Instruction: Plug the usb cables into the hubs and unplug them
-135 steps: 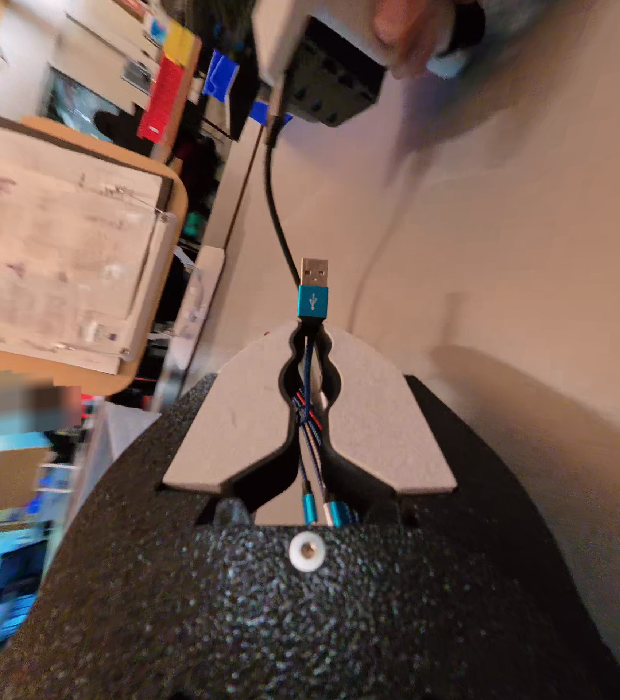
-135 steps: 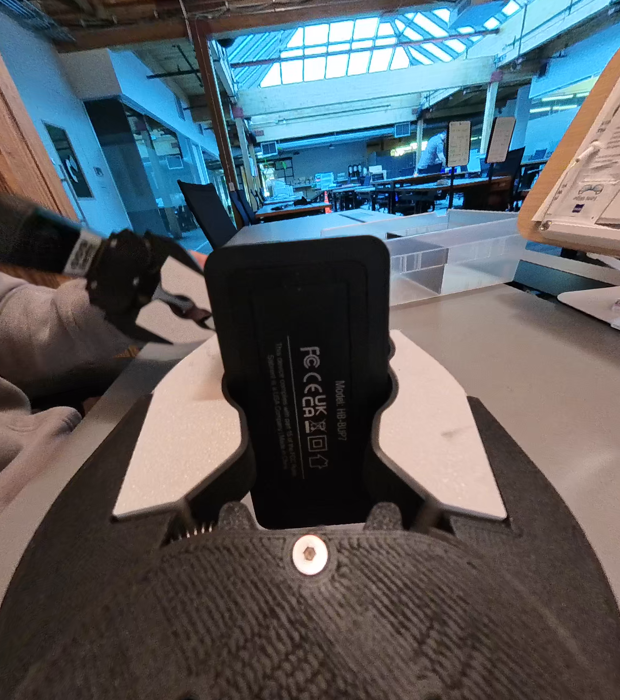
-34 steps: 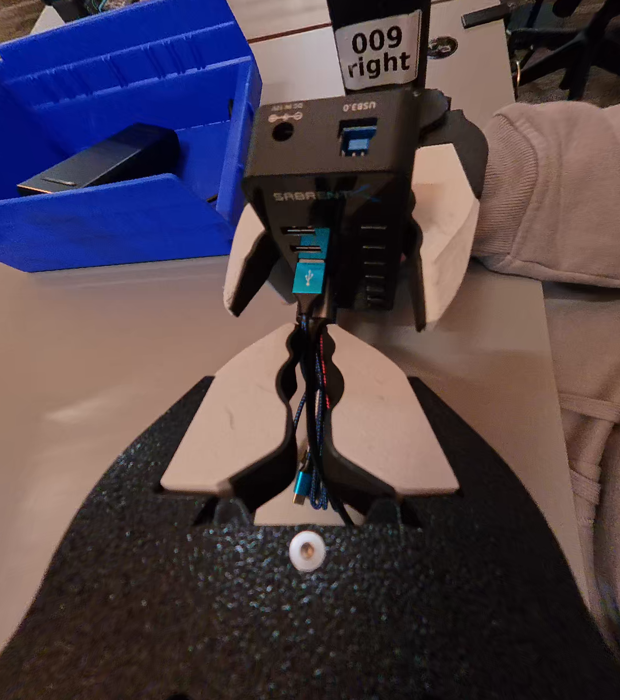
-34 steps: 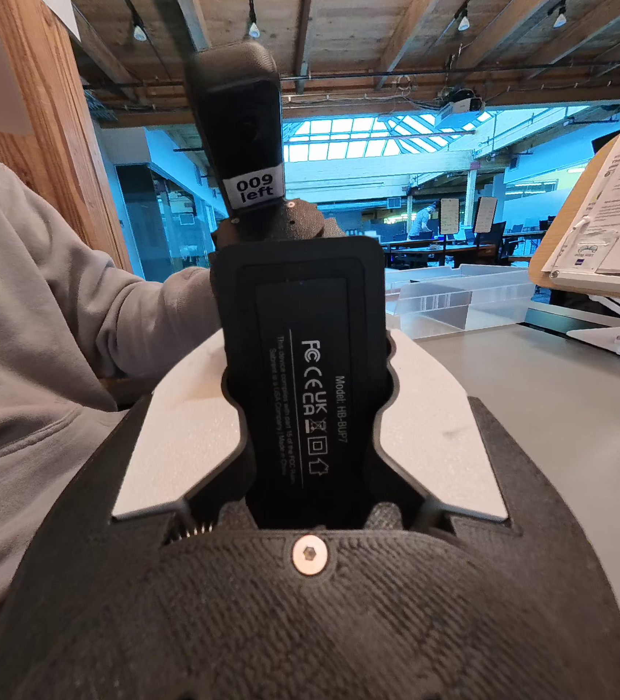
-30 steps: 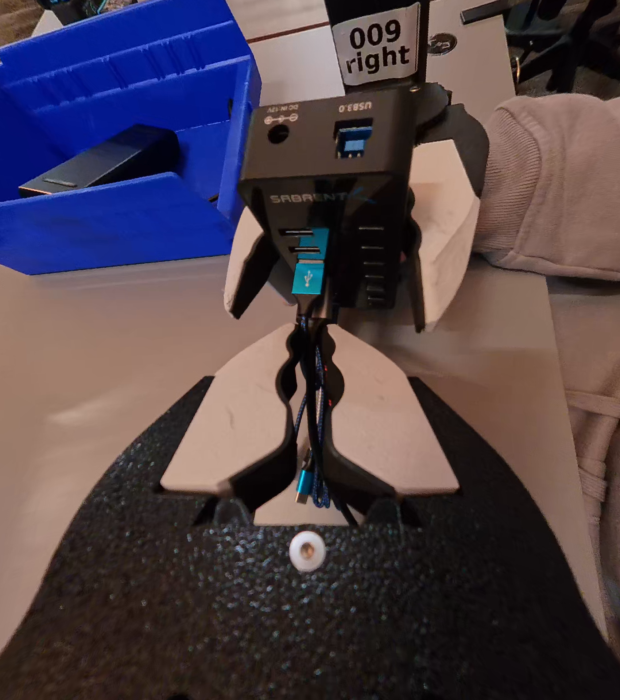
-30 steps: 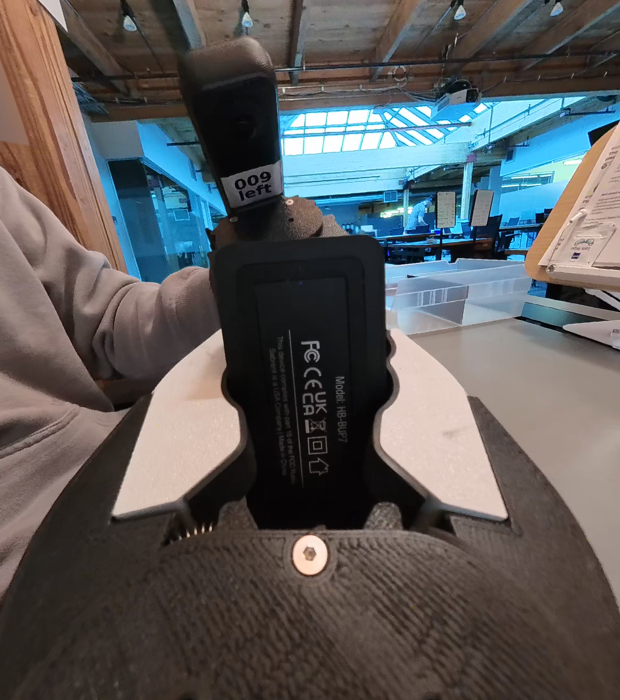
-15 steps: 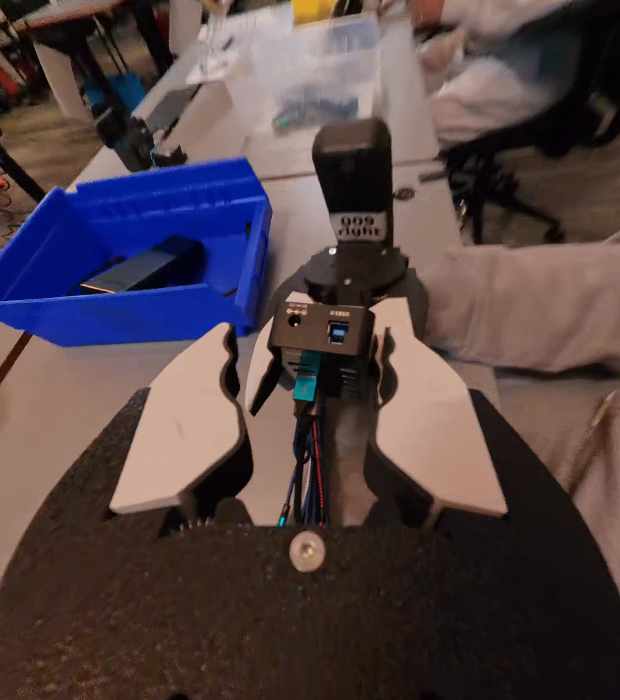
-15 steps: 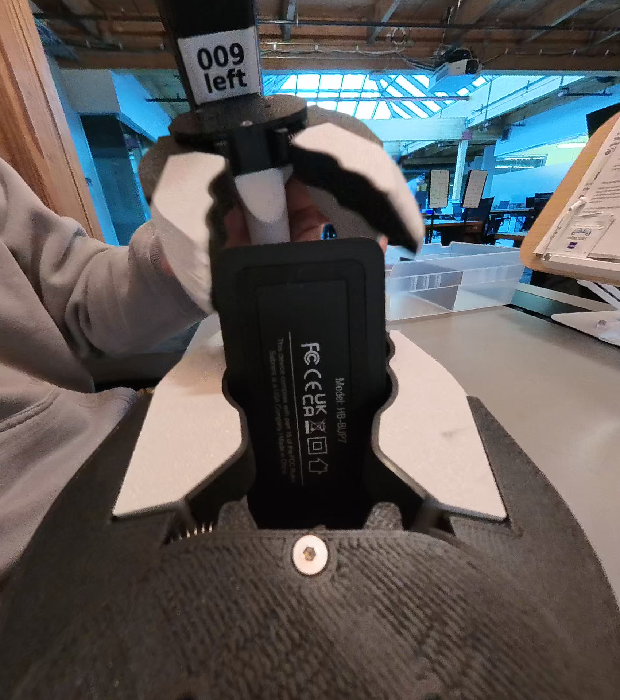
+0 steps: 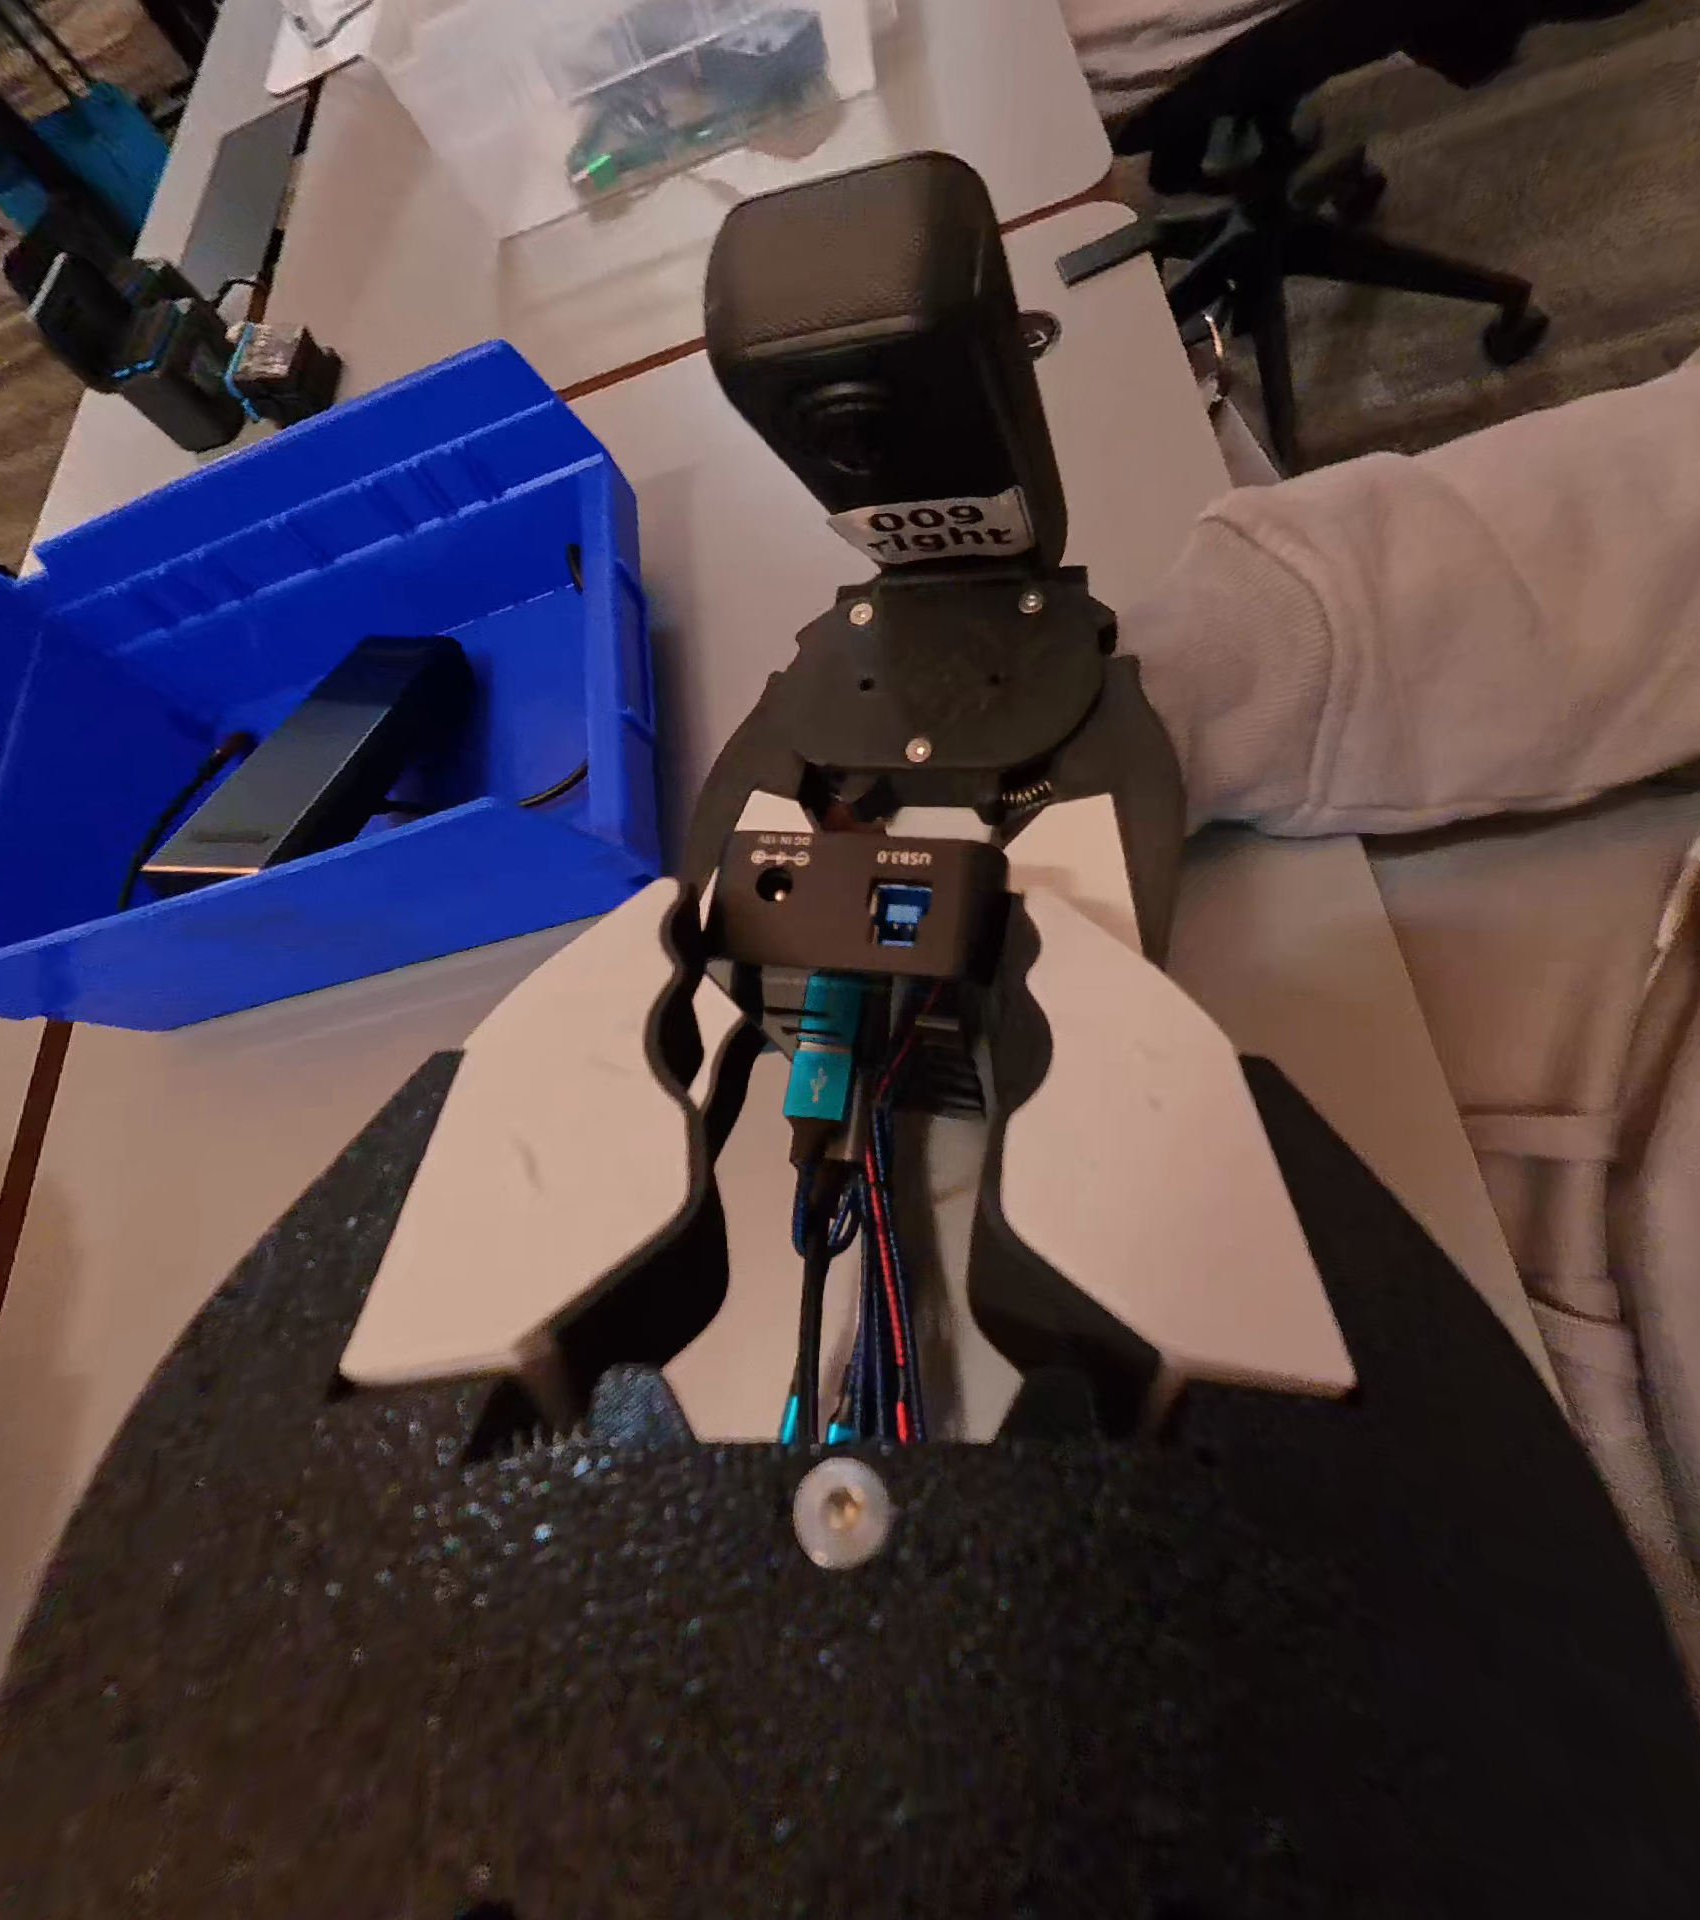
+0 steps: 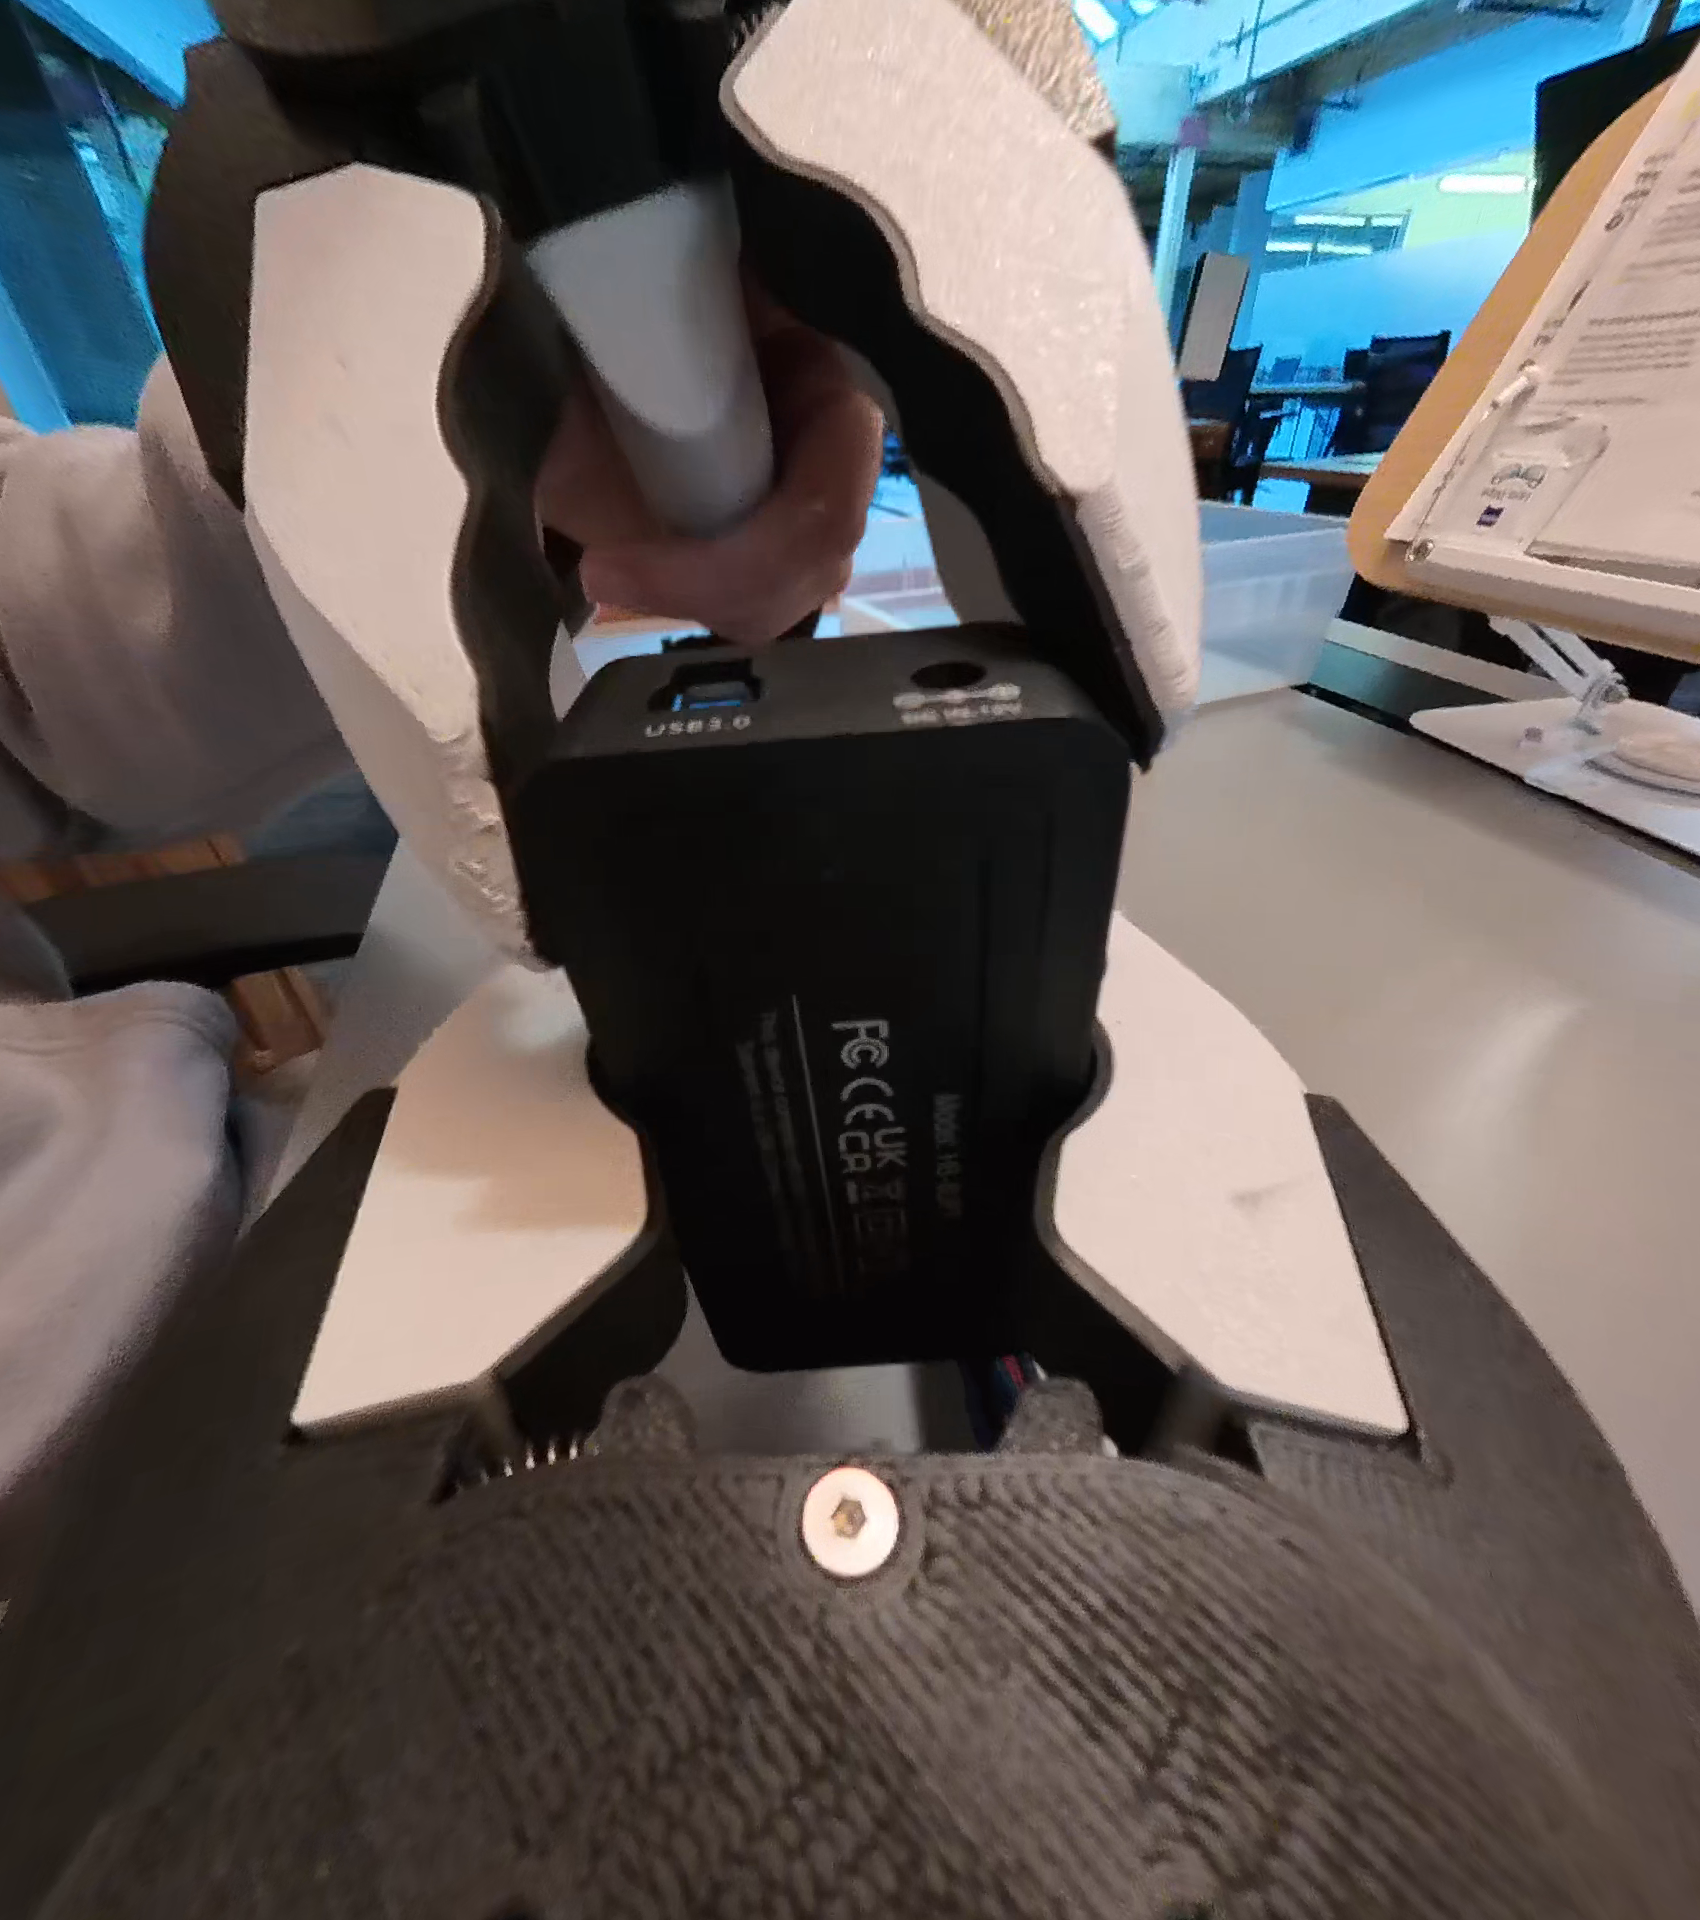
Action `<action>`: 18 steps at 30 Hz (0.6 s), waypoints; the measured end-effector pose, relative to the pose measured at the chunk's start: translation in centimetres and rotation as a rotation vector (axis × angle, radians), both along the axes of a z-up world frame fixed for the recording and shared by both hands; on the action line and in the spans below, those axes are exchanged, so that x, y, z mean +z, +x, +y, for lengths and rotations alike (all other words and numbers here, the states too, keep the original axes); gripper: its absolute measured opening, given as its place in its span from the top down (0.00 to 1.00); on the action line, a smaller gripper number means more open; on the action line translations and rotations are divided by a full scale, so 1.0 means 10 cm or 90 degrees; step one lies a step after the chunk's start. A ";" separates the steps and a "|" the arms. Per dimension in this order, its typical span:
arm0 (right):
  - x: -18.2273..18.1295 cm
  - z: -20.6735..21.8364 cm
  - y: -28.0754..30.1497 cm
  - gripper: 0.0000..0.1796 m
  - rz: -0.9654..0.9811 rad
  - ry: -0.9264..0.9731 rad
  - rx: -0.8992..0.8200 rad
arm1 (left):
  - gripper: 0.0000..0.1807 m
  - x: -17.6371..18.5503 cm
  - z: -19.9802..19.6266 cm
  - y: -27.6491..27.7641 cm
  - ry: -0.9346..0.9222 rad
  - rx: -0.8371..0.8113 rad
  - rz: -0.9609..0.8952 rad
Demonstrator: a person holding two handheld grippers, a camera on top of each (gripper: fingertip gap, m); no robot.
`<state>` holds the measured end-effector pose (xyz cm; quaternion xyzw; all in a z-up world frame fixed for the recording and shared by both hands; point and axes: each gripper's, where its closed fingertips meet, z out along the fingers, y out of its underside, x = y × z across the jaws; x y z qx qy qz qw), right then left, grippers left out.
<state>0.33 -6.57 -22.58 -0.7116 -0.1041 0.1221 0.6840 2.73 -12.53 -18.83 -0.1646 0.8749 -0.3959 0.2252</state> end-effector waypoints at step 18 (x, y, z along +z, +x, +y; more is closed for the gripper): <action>1.70 -0.55 1.16 0.59 -0.100 0.007 -0.187 | 0.60 0.53 1.32 -0.39 -0.301 0.269 -0.193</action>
